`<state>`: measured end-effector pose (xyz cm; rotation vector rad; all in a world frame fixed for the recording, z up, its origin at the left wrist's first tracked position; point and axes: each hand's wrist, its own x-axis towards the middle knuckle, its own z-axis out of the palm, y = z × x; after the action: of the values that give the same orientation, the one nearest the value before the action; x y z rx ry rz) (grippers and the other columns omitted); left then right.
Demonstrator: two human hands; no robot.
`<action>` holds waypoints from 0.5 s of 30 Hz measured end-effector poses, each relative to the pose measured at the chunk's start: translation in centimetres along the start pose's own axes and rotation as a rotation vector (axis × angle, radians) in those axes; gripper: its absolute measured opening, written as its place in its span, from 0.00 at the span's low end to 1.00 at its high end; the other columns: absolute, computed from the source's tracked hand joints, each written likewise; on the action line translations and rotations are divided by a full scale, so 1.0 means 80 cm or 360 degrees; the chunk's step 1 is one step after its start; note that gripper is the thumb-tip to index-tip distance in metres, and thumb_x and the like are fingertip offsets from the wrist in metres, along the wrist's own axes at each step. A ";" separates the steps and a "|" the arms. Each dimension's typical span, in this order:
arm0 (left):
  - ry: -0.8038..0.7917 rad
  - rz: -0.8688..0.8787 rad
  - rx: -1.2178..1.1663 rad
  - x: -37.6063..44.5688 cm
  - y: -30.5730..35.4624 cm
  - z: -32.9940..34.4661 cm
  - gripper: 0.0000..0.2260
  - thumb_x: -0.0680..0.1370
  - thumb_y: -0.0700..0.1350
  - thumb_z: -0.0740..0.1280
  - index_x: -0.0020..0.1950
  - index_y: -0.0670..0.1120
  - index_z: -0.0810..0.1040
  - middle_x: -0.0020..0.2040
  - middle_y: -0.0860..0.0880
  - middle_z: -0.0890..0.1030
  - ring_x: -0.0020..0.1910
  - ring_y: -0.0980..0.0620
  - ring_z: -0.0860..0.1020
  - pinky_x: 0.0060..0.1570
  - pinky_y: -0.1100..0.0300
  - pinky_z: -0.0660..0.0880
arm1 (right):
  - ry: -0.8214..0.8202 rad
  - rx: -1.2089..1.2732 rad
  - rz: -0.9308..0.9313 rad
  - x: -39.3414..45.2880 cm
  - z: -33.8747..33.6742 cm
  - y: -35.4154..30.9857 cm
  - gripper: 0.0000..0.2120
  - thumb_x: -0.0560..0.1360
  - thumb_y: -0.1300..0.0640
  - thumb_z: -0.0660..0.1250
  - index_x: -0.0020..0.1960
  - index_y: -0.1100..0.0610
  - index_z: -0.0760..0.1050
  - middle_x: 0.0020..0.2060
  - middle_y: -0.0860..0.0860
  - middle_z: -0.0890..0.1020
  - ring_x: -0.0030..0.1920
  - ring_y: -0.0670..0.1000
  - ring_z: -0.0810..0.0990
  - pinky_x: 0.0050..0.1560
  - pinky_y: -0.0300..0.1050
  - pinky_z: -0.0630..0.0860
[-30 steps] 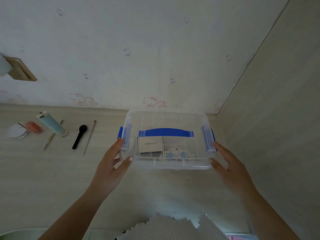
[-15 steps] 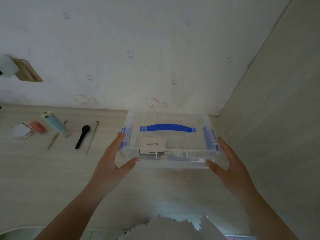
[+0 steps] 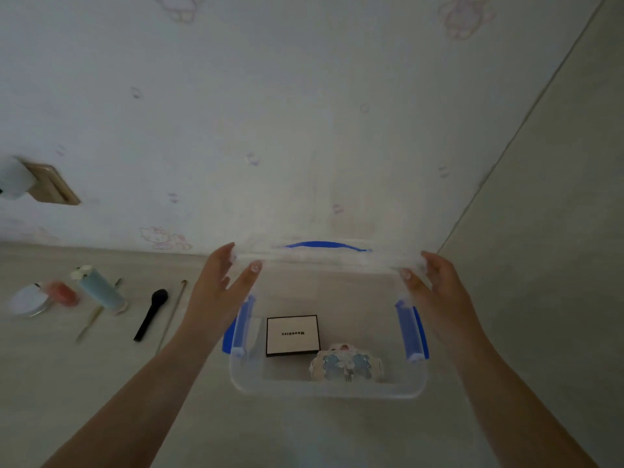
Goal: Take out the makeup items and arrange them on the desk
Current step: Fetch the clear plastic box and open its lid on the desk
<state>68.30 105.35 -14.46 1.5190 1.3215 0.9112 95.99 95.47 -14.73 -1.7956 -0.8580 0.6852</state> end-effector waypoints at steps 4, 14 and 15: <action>0.0000 -0.0043 0.0058 0.037 0.015 0.014 0.14 0.78 0.54 0.62 0.62 0.54 0.73 0.55 0.59 0.78 0.55 0.63 0.76 0.59 0.66 0.71 | -0.0041 -0.0042 0.0056 0.039 0.004 -0.008 0.30 0.73 0.46 0.67 0.73 0.48 0.61 0.71 0.48 0.68 0.70 0.48 0.68 0.65 0.49 0.70; -0.0176 -0.0166 0.0220 0.093 -0.003 0.035 0.28 0.76 0.43 0.68 0.73 0.45 0.62 0.66 0.47 0.74 0.60 0.54 0.73 0.57 0.59 0.72 | -0.0111 -0.0126 0.0204 0.092 0.026 0.002 0.33 0.75 0.50 0.67 0.75 0.45 0.56 0.70 0.53 0.68 0.68 0.52 0.70 0.65 0.53 0.71; -0.0175 -0.0188 0.0235 0.097 -0.008 0.035 0.27 0.76 0.44 0.68 0.73 0.46 0.62 0.65 0.46 0.74 0.60 0.53 0.74 0.56 0.59 0.73 | -0.0105 -0.0111 0.0232 0.096 0.027 0.004 0.32 0.74 0.50 0.68 0.74 0.45 0.57 0.70 0.53 0.68 0.68 0.52 0.70 0.64 0.54 0.71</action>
<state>71.96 112.57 -16.17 1.5617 1.4072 0.6591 98.91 102.73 -16.35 -1.9209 -0.8087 0.8213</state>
